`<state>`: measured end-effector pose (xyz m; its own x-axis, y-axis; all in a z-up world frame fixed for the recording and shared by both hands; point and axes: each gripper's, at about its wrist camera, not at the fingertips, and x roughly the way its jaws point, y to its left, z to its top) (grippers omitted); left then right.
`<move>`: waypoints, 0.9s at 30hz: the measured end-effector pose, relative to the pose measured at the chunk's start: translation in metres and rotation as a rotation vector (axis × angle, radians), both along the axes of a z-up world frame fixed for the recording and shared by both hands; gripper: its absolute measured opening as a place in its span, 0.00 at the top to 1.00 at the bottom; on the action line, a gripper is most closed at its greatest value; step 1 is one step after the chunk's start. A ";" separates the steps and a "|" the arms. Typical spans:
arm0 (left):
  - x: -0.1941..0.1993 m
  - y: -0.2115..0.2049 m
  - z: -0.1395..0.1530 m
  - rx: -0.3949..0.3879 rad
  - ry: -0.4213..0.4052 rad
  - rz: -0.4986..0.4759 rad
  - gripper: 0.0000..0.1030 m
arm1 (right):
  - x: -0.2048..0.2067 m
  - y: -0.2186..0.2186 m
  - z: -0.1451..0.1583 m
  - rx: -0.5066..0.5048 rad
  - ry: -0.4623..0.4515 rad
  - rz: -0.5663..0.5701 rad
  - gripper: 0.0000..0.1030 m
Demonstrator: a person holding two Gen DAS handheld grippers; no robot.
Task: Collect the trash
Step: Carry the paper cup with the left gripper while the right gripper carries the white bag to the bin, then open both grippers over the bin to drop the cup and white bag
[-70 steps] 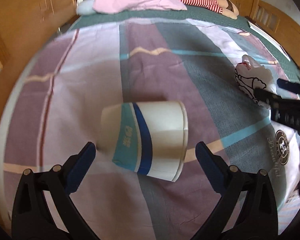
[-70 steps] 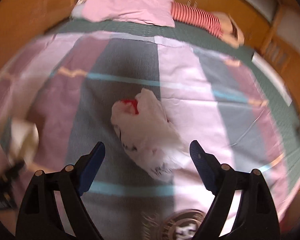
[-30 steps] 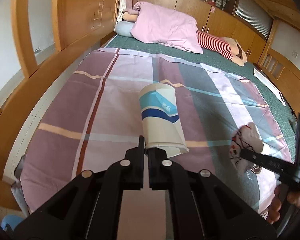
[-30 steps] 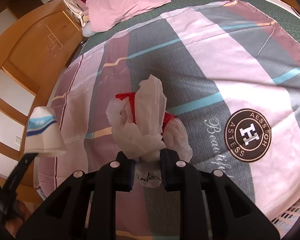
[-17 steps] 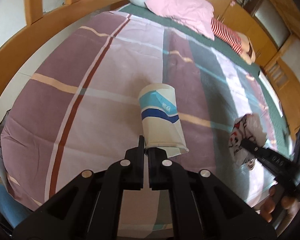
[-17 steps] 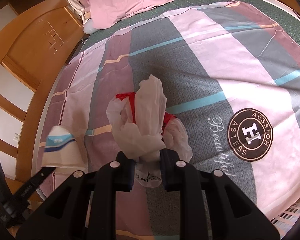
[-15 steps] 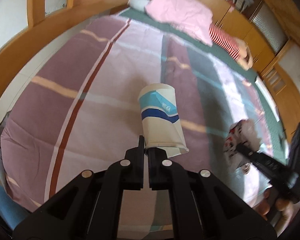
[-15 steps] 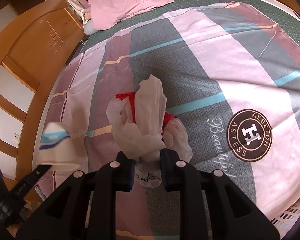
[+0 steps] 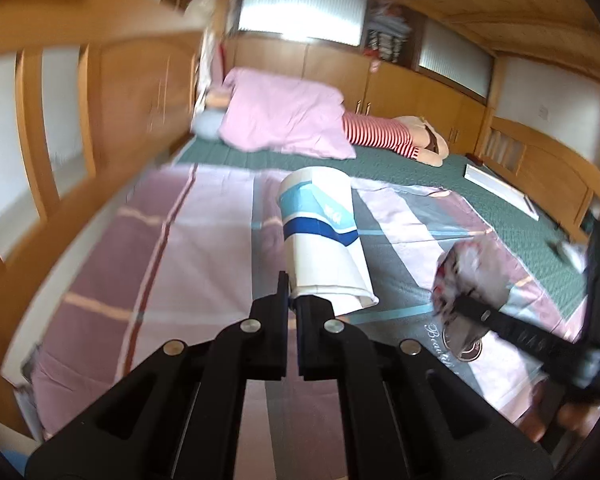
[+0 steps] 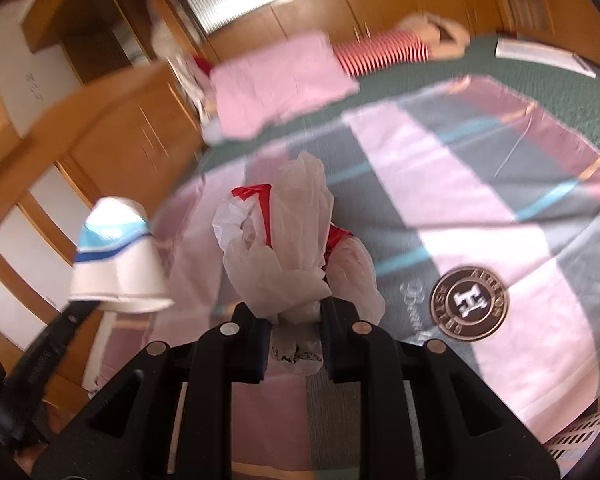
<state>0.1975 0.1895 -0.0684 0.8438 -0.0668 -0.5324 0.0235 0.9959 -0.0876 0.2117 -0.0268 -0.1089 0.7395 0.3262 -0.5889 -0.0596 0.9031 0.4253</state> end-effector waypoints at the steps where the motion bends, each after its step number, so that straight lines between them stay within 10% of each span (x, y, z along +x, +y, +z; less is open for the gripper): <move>1: -0.006 -0.007 0.003 0.031 -0.008 -0.004 0.96 | -0.010 -0.006 0.005 0.028 -0.017 0.000 0.79; 12: -0.099 -0.094 0.051 0.009 -0.062 -0.100 0.96 | -0.134 -0.136 0.085 -0.033 -0.052 0.001 0.79; 19: -0.141 -0.171 0.060 -0.012 -0.049 -0.240 0.96 | -0.202 -0.220 0.056 -0.236 0.083 -0.071 0.77; 22: -0.152 -0.202 0.055 0.005 -0.033 -0.305 0.96 | -0.217 -0.242 0.024 -0.231 0.207 -0.092 0.48; 27: -0.171 -0.250 0.040 0.042 0.014 -0.410 0.96 | -0.239 -0.287 0.028 -0.084 0.171 -0.212 0.41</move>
